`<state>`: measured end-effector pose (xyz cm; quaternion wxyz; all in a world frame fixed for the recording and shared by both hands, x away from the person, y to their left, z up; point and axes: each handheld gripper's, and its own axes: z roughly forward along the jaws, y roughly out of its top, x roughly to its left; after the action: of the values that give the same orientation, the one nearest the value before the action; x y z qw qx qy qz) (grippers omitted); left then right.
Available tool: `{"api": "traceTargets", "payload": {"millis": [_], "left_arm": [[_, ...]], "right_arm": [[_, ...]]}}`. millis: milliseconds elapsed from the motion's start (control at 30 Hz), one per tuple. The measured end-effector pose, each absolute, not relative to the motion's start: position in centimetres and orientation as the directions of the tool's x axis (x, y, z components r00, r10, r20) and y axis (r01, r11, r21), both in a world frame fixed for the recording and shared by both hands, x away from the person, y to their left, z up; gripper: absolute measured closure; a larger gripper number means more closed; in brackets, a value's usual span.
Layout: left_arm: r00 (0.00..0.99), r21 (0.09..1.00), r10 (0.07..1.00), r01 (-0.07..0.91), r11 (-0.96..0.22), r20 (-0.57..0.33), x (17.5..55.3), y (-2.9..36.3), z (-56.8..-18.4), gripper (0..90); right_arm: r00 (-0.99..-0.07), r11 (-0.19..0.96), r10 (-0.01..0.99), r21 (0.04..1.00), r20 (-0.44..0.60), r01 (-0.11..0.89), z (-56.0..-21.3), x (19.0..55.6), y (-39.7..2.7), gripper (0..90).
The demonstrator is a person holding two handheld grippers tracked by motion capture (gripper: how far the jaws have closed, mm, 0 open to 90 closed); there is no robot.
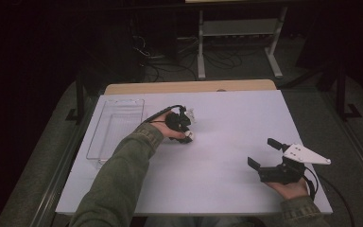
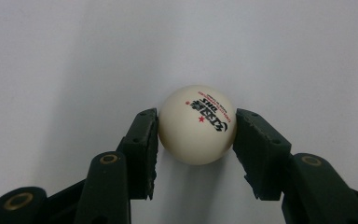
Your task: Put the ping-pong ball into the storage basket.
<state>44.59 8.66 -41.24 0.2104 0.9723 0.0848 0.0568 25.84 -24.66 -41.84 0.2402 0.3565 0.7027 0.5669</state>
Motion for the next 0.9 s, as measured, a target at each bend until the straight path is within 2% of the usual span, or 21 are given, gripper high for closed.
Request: {"api": "traceTargets", "payload": {"millis": [900], "left_arm": [[0.979,0.425,0.189,0.139,-0.895,0.079,44.40,8.94,-40.59,50.6]], "right_arm": [[-0.623,0.101,0.779,0.969,0.065,0.227,-41.81,25.83,-24.75,0.0]]}}
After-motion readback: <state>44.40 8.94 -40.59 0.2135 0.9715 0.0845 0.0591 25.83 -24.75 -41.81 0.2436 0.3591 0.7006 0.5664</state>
